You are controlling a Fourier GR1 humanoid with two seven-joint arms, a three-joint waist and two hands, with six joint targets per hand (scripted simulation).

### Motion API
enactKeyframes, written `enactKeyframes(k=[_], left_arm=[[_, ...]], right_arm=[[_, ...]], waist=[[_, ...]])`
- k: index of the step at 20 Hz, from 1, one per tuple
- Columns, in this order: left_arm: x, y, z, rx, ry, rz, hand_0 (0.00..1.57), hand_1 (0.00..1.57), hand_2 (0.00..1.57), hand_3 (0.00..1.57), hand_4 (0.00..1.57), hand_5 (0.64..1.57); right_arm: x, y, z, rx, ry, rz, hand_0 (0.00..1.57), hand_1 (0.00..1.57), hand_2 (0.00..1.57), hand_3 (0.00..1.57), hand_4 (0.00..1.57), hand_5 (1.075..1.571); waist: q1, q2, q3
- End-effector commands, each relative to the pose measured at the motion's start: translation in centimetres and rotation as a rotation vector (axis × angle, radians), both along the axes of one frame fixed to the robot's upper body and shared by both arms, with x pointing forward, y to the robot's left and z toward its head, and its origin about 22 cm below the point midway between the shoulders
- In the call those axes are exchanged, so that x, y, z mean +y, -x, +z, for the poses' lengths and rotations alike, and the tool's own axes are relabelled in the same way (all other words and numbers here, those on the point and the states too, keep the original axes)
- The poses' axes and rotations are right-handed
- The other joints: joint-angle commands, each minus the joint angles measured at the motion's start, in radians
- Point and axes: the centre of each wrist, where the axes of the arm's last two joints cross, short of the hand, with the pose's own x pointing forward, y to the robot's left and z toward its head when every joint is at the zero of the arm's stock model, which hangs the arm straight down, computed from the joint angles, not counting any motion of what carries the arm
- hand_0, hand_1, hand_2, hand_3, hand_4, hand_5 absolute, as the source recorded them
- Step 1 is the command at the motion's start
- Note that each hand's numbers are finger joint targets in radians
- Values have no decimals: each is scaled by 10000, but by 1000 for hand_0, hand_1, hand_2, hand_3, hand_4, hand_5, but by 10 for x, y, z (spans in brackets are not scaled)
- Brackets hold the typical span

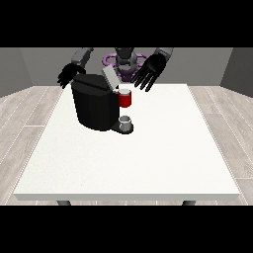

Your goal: Insert the coffee pod into the coffee machine and close the lid

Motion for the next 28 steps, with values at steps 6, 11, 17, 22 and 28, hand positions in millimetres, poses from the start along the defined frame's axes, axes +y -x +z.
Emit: enactKeyframes(k=[6,11,17,22,28], left_arm=[[-5,11,-68,1256,3727,89,0,0,0,0,0,1571],[-7,32,-136,2244,6837,47,0,0,0,0,237,1571],[-12,60,-188,2853,8306,354,0,0,0,0,0,1571],[15,79,-214,3358,9289,1357,0,0,0,0,90,1571],[-14,91,-225,4136,10315,527,0,0,0,0,0,1571]], right_arm=[[-23,27,-33,964,-167,-831,0,0,0,0,424,1571],[-28,51,-52,1598,-86,-1200,0,0,0,0,488,1571],[-50,47,-31,1447,546,-138,0,0,0,0,349,1571],[-32,25,20,653,903,1287,0,0,0,0,0,1571],[-43,17,20,629,861,1129,0,0,0,0,0,1571]], waist=[[914,-1528,-13],[1672,-2912,-18],[2208,-3663,-8],[2181,-3970,-14],[3422,-4168,-3]])
